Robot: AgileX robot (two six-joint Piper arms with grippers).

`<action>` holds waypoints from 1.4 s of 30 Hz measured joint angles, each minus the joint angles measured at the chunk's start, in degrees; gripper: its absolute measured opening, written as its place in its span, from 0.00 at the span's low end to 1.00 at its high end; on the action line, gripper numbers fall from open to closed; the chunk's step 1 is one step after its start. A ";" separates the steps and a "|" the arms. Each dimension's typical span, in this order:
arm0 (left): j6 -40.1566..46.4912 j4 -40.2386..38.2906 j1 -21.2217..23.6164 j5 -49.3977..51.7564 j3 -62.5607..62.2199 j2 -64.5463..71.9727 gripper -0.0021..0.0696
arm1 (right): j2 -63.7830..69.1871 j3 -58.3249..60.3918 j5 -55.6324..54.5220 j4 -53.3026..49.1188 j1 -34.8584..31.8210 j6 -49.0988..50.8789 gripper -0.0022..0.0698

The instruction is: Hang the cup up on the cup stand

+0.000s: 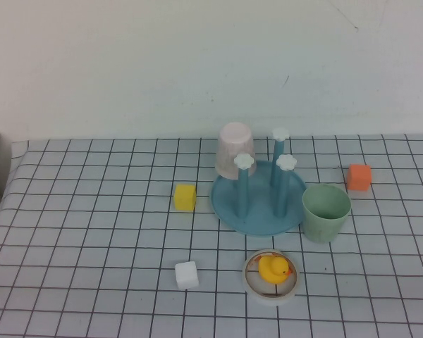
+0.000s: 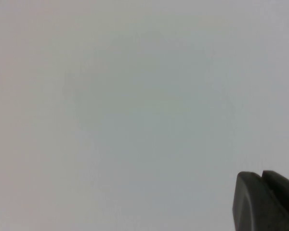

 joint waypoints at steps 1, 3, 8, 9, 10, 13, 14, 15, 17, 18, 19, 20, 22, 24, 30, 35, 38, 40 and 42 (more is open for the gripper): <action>0.33 0.14 0.00 -2.85 0.00 0.00 0.03 | 0.00 0.00 -2.82 -0.32 0.00 0.00 0.03; 0.43 0.50 0.00 -7.32 0.00 0.00 0.03 | 0.00 0.00 -8.05 -0.78 0.00 0.00 0.03; 0.43 0.62 0.00 -16.53 0.00 0.00 0.03 | 0.00 0.00 -18.07 -1.10 0.00 0.00 0.03; 0.43 0.73 0.00 -18.50 0.00 0.00 0.03 | 0.00 0.00 -19.81 -1.10 0.00 0.11 0.03; 0.43 0.72 0.00 -20.30 0.00 0.00 0.03 | 0.00 0.00 -20.96 -1.10 0.00 0.11 0.03; 0.43 0.80 0.00 -26.94 0.00 0.00 0.03 | 0.00 0.00 -23.44 -1.34 0.00 0.30 0.03; 0.43 0.22 0.00 -28.73 0.00 0.00 0.03 | 0.00 0.00 -23.54 -1.33 0.00 0.30 0.03; 0.43 -0.42 0.00 -29.67 0.00 0.00 0.03 | 0.00 0.00 -23.70 -1.33 0.00 0.45 0.03; 0.43 -1.93 0.00 -30.02 0.00 0.00 0.03 | 0.00 0.00 -25.01 -0.87 0.00 0.45 0.03; 0.74 -2.45 0.00 -28.14 -0.36 0.00 0.03 | 0.00 0.00 -25.76 -0.42 0.00 0.45 0.03; 0.84 -2.45 0.00 -24.54 -1.46 0.00 0.03 | 0.00 0.00 -26.53 0.31 0.00 0.45 0.03; 0.96 -2.45 0.00 -20.66 -3.31 0.00 0.03 | 0.00 0.00 -26.83 0.96 0.00 0.34 0.03; 0.96 -1.91 0.00 -3.78 -10.53 0.00 0.03 | 0.00 -0.88 -24.76 1.88 0.00 0.23 0.03; 0.86 -1.91 0.00 7.67 -15.86 0.30 0.03 | 0.00 -3.28 -20.45 2.12 0.00 0.36 0.03; 0.86 -4.66 0.00 28.54 -28.46 7.49 0.03 | 0.00 -16.11 3.80 1.94 0.00 0.73 0.03; 0.86 -11.66 0.00 41.75 -35.69 17.34 0.03 | 3.09 -23.94 20.18 1.99 0.00 -2.94 0.03; 0.86 -16.03 0.00 48.09 -37.69 23.24 0.03 | 10.19 -28.73 33.62 4.87 0.00 -10.08 0.03; 0.86 -19.08 0.00 51.27 -38.12 26.93 0.03 | 15.33 -30.70 40.20 8.21 0.00 -15.98 0.03; 0.86 -22.47 0.00 55.01 -38.25 31.56 0.03 | 22.81 -31.97 46.09 13.57 0.00 -23.09 0.03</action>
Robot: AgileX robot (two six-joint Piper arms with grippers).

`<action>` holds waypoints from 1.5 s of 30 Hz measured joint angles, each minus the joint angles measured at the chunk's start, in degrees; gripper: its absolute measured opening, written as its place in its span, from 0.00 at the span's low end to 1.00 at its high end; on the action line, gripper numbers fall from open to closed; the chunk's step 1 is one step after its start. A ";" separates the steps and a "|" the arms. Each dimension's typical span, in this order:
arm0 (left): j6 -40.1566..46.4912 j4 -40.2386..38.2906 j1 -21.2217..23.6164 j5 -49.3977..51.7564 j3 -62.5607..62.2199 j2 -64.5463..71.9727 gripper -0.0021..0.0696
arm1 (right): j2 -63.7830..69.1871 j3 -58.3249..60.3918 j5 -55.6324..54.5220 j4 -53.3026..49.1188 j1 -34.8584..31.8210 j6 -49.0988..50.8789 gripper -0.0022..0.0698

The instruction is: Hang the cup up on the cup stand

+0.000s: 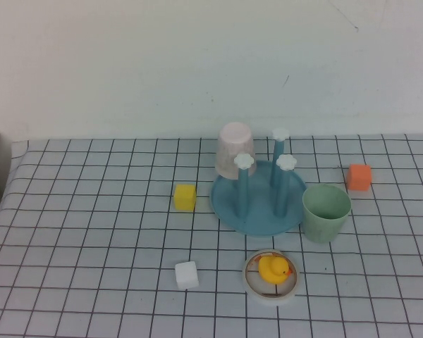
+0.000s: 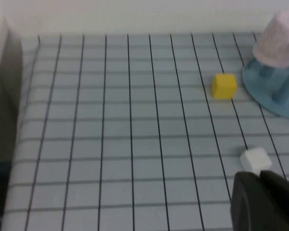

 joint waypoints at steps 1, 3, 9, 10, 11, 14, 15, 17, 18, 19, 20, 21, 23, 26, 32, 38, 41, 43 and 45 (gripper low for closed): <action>0.00 -0.70 0.00 0.96 0.00 1.38 0.03 | 2.76 -0.10 1.18 1.60 0.00 -1.68 0.03; 0.00 -2.15 0.00 3.46 0.00 3.74 0.03 | 8.55 -0.15 3.52 6.18 0.00 -6.11 0.03; 1.25 -4.14 0.00 9.25 0.00 8.32 0.03 | 25.19 -0.36 5.01 18.84 0.00 -19.01 0.03; 2.25 -4.14 0.00 9.35 0.00 8.59 0.03 | 27.23 -0.48 4.66 20.13 0.00 -20.63 0.03; 3.18 -4.18 0.00 9.35 0.00 8.87 0.03 | 29.72 -0.88 3.99 21.59 0.00 -22.05 0.03; 4.40 -4.44 0.00 8.87 0.23 8.90 0.03 | 36.09 -2.98 2.17 25.94 0.00 -25.94 0.03; 4.52 -4.42 0.00 8.60 0.54 8.90 0.03 | 37.95 -3.96 1.63 27.66 0.00 -27.48 0.03; 4.51 -4.42 0.00 6.93 1.85 8.90 0.03 | 41.10 -6.01 0.74 30.76 0.48 -30.36 0.03; 4.64 -4.31 0.00 5.65 2.84 8.90 0.03 | 42.85 -7.39 0.45 32.21 1.03 -31.61 0.03; 4.64 -4.21 0.00 4.58 3.73 8.90 0.03 | 44.28 -8.66 0.41 32.96 1.64 -32.43 0.03; 4.64 -4.08 0.00 3.24 4.96 8.90 0.03 | 46.15 -10.45 0.41 33.36 2.64 -32.90 0.03; 4.64 -4.08 0.00 2.17 6.19 8.90 0.03 | 48.08 -12.43 0.41 33.53 3.88 -32.96 0.03; 4.64 -4.49 0.00 1.00 7.88 8.90 0.03 | 52.07 -16.81 1.13 32.98 6.52 -32.68 0.03; 4.64 -5.47 0.00 -0.54 8.78 8.90 0.03 | 57.83 -23.16 1.66 30.14 11.42 -30.63 0.03; 4.77 -5.65 0.00 -3.93 8.90 8.90 0.03 | 70.97 -36.10 1.66 20.08 18.16 -24.68 0.08; 5.10 -5.65 0.00 -4.15 8.90 8.90 0.03 | 84.19 -50.75 1.40 9.69 18.46 -14.70 0.49; 5.10 -5.65 0.00 -4.15 8.90 8.90 0.03 | 90.57 -57.05 0.69 3.81 18.37 -7.03 0.67; 5.10 -5.65 0.00 -4.15 8.90 8.90 0.03 | 95.58 -61.13 0.94 1.07 18.37 -3.06 0.72; 5.10 -5.65 0.00 -4.15 8.90 8.90 0.03 | 99.36 -64.81 1.80 -0.11 18.37 -1.06 0.74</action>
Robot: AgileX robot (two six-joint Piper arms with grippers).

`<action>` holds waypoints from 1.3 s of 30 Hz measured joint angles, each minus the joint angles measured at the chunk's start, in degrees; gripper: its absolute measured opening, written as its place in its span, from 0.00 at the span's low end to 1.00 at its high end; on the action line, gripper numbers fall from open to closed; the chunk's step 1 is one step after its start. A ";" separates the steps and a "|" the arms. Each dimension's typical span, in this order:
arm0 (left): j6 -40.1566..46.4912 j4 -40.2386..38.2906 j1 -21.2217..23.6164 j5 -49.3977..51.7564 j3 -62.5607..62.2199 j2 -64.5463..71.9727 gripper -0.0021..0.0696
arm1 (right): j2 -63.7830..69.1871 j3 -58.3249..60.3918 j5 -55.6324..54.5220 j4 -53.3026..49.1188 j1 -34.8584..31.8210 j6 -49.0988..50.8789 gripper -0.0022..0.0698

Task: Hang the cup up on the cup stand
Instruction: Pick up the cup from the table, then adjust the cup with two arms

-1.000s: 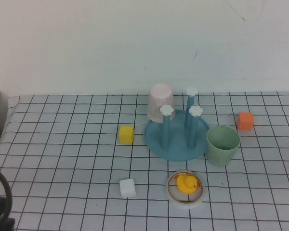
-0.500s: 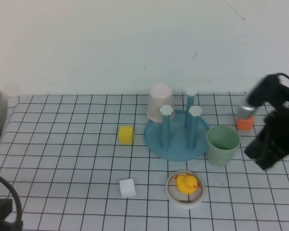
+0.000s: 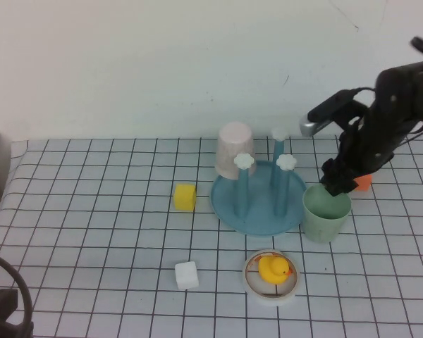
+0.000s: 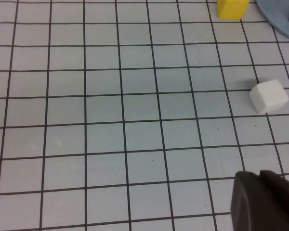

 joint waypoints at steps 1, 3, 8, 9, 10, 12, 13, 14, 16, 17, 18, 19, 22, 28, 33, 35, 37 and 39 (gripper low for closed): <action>0.00 0.00 0.00 0.00 0.00 0.00 0.03 | 1.88 -1.65 0.57 -0.11 0.00 0.53 0.75; 0.14 0.00 0.00 0.00 0.00 0.00 0.03 | 4.79 -4.36 1.94 -0.34 0.00 1.58 0.75; 1.03 0.00 0.00 -0.84 0.33 0.00 0.03 | 9.60 -8.57 5.15 -0.46 0.00 2.90 0.70; 1.03 0.00 0.00 -1.09 0.47 0.00 0.03 | 10.12 -8.93 5.82 -0.46 0.00 2.99 0.67; 1.03 0.00 0.00 -1.24 0.60 0.00 0.03 | 10.37 -9.02 6.34 -0.46 0.00 2.99 0.63; 1.03 0.00 0.00 -1.34 0.69 0.00 0.03 | 10.77 -9.05 7.21 -0.46 0.00 3.04 0.52; 1.03 0.00 0.00 -1.34 0.69 0.00 0.03 | 10.80 -9.05 7.62 -0.46 0.00 3.04 0.46; 1.03 0.00 0.00 -1.46 0.69 0.00 0.03 | 10.80 -9.05 7.87 -0.56 0.00 3.04 0.39; 1.03 0.00 0.00 -1.57 0.69 0.00 0.03 | 10.80 -9.28 8.58 -0.55 0.00 3.04 0.24; 1.11 0.00 0.00 -1.57 0.69 0.00 0.03 | 10.80 -9.30 8.87 -0.55 0.00 3.14 0.18; 1.22 0.00 0.00 -1.57 0.69 0.00 0.03 | 10.80 -9.41 9.20 -0.57 0.00 3.13 0.12; 1.16 0.00 0.00 -1.57 0.69 0.00 0.03 | 10.80 -9.41 9.61 -0.57 0.00 3.16 0.09; 1.16 0.00 0.00 -1.57 0.69 0.00 0.03 | 10.41 -9.52 11.55 -1.87 0.00 3.16 0.06; 1.16 0.00 0.00 -2.95 0.69 0.00 0.03 | 3.73 -9.52 14.70 -7.57 0.00 3.16 0.05; 1.16 -5.17 0.00 -9.85 0.69 0.00 0.03 | -8.01 -9.52 13.40 -5.98 0.00 3.26 0.05; 1.16 -8.95 0.00 -12.93 0.69 0.00 0.03 | -13.22 -9.52 12.20 -4.83 0.00 3.01 0.05; 1.16 -13.21 0.00 -15.88 0.69 0.00 0.03 | -18.87 -9.52 10.38 -3.06 0.00 2.37 0.05; 1.16 -17.96 0.00 -17.56 0.69 0.00 0.03 | -24.24 -9.33 8.29 -0.61 0.00 1.70 0.05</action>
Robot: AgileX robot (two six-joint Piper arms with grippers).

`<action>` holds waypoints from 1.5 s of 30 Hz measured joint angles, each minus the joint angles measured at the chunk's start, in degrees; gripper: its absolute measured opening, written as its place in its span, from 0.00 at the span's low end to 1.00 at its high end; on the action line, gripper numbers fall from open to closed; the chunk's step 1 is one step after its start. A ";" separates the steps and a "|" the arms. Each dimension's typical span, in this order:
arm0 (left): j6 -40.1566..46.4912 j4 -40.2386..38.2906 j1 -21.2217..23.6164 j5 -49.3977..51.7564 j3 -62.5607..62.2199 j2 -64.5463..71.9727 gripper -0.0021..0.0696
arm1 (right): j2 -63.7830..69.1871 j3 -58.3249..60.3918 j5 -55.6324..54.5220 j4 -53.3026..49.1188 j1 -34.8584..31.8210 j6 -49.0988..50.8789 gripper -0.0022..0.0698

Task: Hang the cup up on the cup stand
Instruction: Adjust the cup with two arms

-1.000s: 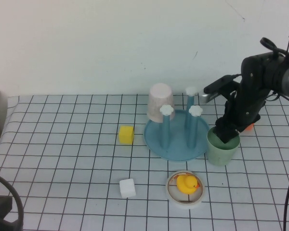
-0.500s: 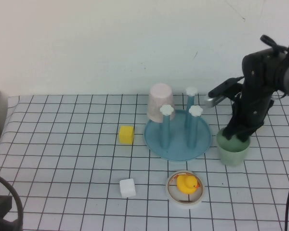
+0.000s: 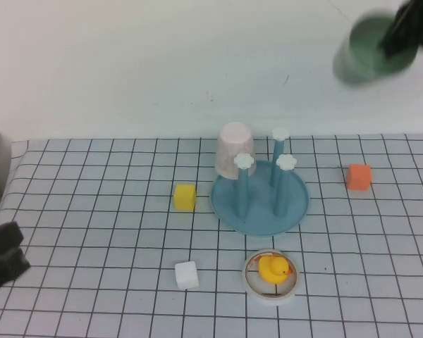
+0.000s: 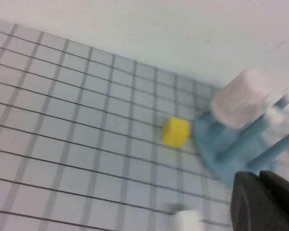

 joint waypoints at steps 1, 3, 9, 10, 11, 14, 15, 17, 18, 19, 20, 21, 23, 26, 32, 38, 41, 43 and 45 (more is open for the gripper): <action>0.00 -3.20 0.00 -0.38 0.00 0.00 0.03 | -2.62 0.50 -1.56 1.83 0.00 -0.65 0.05; 0.65 -10.19 0.00 -0.40 0.00 0.00 0.03 | -7.16 2.15 -4.62 6.31 0.00 -2.87 0.05; 19.32 -36.98 0.00 4.11 0.00 0.00 0.03 | -18.62 15.13 -11.66 25.19 0.43 -15.26 0.05; 24.10 -42.66 0.00 5.77 0.00 0.00 0.03 | -20.08 18.31 -13.19 28.49 0.99 -17.83 0.05; 27.93 -47.17 0.00 7.59 0.00 0.00 0.03 | -21.14 20.89 -14.97 31.90 1.66 -20.06 0.05; 39.32 -60.85 0.00 12.72 0.00 0.00 0.03 | -24.50 30.08 -21.20 43.01 4.86 -29.86 0.05; 41.66 -62.97 0.00 14.32 0.00 0.00 0.03 | -25.24 32.27 -22.99 46.18 5.99 -33.73 0.05; 43.22 -64.94 0.00 17.23 0.00 0.00 0.03 | -26.84 37.05 -27.19 54.22 9.18 -41.94 0.05; 43.35 -65.31 0.00 18.36 0.00 0.00 0.03 | -27.38 38.70 -28.86 57.44 10.53 -45.31 0.05; 43.35 -65.56 0.00 19.66 0.00 0.00 0.03 | -27.84 40.54 -30.79 61.55 12.24 -49.43 0.05; 43.23 -65.83 0.00 20.88 0.00 0.00 0.03 | -28.05 42.20 -32.63 65.53 13.90 -53.56 0.05; 42.92 -65.83 0.00 21.86 0.00 0.00 0.03 | -28.18 43.65 -34.13 69.45 15.53 -56.89 0.05; 41.25 -65.91 0.00 22.91 0.00 0.00 0.05 | -28.27 46.07 -37.42 76.93 18.47 -65.35 0.05; 34.89 -65.91 0.00 23.72 0.00 0.00 0.23 | -28.27 48.45 -40.57 86.42 21.55 -76.66 0.05; 19.87 -65.91 0.00 24.71 0.00 0.00 0.88 | -28.27 50.70 -42.07 98.21 25.03 -98.14 0.05; 14.24 -65.91 0.00 24.46 0.00 0.00 0.98 | -25.56 50.82 -39.04 99.16 27.30 -106.38 0.05; 12.95 -65.96 0.00 23.38 0.00 0.00 0.98 | -22.80 50.82 -38.08 99.16 28.32 -108.24 0.05; 12.22 -66.05 0.00 23.15 0.00 0.00 0.99 | -21.52 50.82 -37.30 99.16 29.05 -109.67 0.05; 11.95 -66.05 0.00 22.89 0.00 0.10 0.99 | -20.75 50.82 -36.87 99.16 29.86 -111.47 0.05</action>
